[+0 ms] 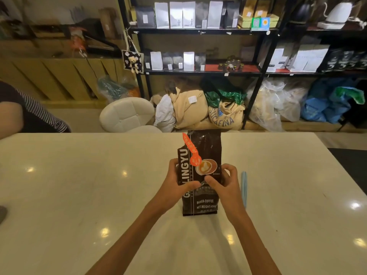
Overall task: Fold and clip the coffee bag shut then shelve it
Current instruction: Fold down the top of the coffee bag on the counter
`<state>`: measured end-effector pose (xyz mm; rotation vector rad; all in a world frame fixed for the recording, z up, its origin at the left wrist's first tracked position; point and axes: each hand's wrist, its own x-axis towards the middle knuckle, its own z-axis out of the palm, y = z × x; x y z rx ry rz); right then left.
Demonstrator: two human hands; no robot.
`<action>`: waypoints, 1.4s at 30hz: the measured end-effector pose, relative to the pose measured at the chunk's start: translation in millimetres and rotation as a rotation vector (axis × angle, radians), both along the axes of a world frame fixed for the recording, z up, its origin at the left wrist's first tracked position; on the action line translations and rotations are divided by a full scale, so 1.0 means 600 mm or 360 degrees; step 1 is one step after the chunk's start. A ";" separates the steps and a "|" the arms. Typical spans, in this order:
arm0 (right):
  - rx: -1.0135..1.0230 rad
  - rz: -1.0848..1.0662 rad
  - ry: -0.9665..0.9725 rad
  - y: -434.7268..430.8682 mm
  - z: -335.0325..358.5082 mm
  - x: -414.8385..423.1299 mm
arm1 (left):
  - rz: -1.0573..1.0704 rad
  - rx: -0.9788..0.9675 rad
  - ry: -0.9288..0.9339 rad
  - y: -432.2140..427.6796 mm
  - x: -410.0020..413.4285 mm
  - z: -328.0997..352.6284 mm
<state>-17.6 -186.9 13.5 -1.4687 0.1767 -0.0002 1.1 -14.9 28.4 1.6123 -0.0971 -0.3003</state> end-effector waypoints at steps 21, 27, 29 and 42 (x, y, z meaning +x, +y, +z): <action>0.0394 -0.0003 -0.0056 0.001 -0.035 0.046 | -0.0042 0.0408 -0.0528 -0.047 -0.026 -0.028; -0.0039 0.0191 -0.0359 -0.053 0.055 0.054 | 0.0198 0.0276 -0.0692 -0.023 -0.020 -0.032; -0.0371 0.0391 -0.0485 -0.056 0.103 0.067 | 0.0100 0.0275 -0.0820 -0.033 -0.024 -0.027; -0.0427 -0.0531 -0.0669 -0.015 0.156 0.111 | -0.0259 -0.0165 0.0077 -0.009 -0.027 -0.033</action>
